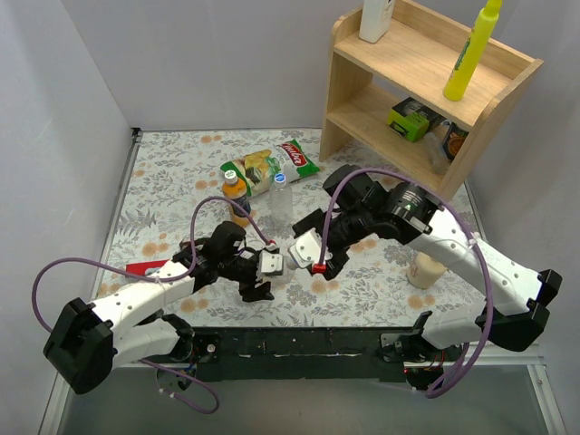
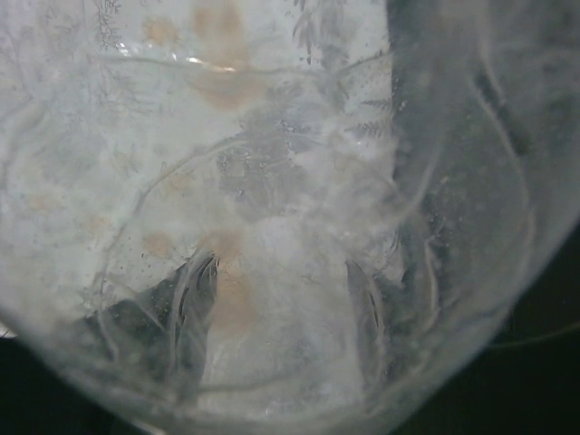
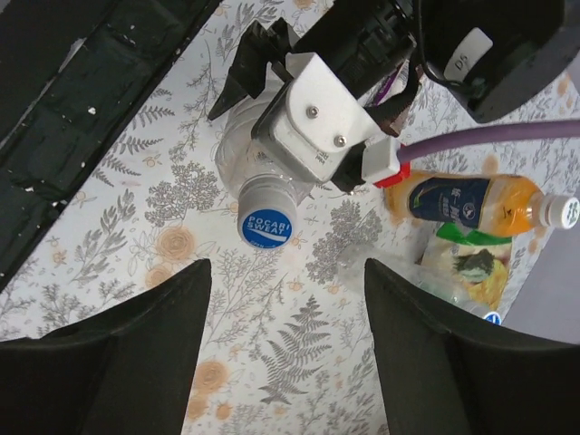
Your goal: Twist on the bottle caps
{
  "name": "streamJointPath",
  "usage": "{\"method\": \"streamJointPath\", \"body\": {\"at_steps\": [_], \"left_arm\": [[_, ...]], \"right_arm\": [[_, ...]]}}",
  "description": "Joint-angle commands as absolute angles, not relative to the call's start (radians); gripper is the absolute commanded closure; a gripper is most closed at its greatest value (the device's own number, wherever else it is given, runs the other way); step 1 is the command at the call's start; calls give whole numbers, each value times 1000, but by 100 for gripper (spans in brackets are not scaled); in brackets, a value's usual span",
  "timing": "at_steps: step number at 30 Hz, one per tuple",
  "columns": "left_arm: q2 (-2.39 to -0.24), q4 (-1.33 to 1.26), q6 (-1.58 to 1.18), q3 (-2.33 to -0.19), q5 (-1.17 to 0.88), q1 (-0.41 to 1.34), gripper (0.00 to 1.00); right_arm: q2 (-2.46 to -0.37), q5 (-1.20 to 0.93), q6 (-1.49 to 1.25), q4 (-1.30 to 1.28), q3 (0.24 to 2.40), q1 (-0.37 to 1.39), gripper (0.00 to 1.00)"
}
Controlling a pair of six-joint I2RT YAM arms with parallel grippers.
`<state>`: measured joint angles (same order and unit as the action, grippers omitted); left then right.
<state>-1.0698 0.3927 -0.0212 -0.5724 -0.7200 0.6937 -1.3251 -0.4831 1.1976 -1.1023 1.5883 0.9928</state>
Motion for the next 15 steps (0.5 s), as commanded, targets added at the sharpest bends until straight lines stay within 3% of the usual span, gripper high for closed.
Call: {"method": "streamJointPath", "body": {"at_steps": [1, 15], "left_arm": [[-1078, 430, 35, -626, -759, 690, 100], [-1091, 426, 40, -670, -772, 690, 100]], "right_arm": [[-1350, -517, 1351, -1104, 1603, 1028, 29], [-1402, -532, 1483, -1200, 1609, 1052, 41]]}}
